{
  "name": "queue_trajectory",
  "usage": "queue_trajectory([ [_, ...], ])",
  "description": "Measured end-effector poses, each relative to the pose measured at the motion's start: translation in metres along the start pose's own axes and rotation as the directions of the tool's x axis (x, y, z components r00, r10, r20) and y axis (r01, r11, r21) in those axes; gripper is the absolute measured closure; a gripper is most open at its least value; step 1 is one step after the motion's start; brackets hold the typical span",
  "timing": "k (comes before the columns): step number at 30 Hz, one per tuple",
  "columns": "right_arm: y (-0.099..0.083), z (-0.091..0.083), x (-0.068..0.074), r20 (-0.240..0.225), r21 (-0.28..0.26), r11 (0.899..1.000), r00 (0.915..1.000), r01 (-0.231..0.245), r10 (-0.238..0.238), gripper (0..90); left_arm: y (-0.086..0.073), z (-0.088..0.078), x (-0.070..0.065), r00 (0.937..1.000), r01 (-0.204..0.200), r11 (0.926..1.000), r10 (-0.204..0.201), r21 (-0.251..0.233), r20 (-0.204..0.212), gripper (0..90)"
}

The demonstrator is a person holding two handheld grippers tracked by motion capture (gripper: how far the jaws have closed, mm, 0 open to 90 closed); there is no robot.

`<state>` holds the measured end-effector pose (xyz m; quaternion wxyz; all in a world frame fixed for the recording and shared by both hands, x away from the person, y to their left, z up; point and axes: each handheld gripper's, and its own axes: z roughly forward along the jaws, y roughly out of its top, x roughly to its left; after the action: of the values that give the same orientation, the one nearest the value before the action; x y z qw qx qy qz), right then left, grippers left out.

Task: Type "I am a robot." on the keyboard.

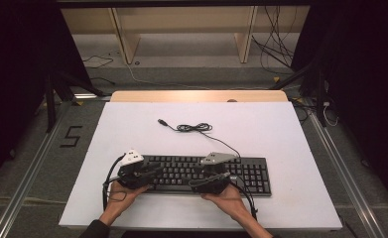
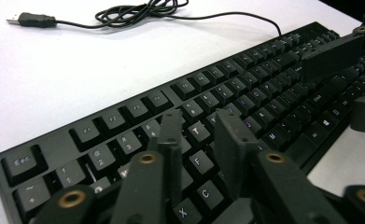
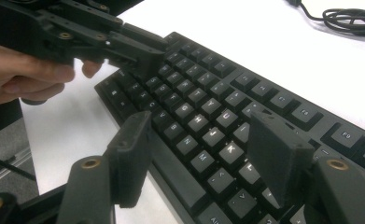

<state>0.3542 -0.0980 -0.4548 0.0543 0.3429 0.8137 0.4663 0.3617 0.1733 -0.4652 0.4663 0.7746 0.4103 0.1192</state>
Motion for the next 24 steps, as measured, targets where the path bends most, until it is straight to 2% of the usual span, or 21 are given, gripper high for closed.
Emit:
queue_trajectory([
  [10, -0.005, -0.006, 0.001, -0.006, -0.015, 1.0, 1.0, 0.008, -0.008, 40.0, 0.006, 0.012, -0.003, 0.9994, -0.029, 0.9986, 0.028, 0.046, 0.022, 88.0],
  [18, -0.009, -0.013, 0.002, -0.001, -0.023, 1.0, 0.9999, 0.017, -0.017, 39.2, 0.011, 0.031, -0.005, 0.9994, -0.026, 0.995, 0.023, 0.096, 0.026, 88.8],
  [24, -0.011, -0.016, 0.003, -0.004, -0.026, 0.999, 0.9998, 0.022, -0.022, 36.3, 0.013, 0.038, -0.003, 0.9997, -0.021, 0.9924, 0.019, 0.122, 0.018, 88.9],
])
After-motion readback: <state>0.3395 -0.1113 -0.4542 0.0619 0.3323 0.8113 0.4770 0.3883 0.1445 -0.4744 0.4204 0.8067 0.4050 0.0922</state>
